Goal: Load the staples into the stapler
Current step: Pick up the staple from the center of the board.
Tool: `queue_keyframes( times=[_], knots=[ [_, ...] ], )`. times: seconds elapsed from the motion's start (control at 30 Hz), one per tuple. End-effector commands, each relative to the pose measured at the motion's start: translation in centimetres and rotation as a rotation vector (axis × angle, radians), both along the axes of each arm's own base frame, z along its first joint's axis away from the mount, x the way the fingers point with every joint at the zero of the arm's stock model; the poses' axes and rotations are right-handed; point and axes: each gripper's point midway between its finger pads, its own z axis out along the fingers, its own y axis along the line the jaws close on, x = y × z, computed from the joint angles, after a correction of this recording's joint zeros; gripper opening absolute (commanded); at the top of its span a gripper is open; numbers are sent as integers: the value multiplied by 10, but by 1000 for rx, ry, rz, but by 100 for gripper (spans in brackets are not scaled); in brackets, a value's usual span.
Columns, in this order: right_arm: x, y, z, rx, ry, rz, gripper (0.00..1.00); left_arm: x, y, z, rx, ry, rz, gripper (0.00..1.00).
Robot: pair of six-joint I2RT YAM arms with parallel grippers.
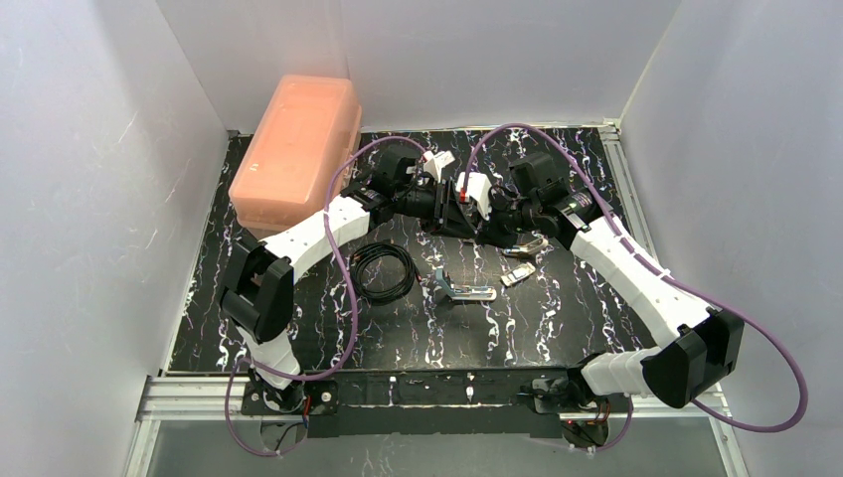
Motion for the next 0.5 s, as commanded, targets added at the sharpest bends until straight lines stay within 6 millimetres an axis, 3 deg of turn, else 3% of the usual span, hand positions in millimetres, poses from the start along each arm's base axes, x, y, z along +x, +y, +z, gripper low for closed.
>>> queue_keyframes(
  times=[0.0,0.47],
  knots=[
    [8,3,21,45,-57,-14,13,-7,-2,1,-12,24,-30,21],
    [9,2,20,39,-61,-21,13,-10,-7,1,-13,35,-44,18]
  ],
)
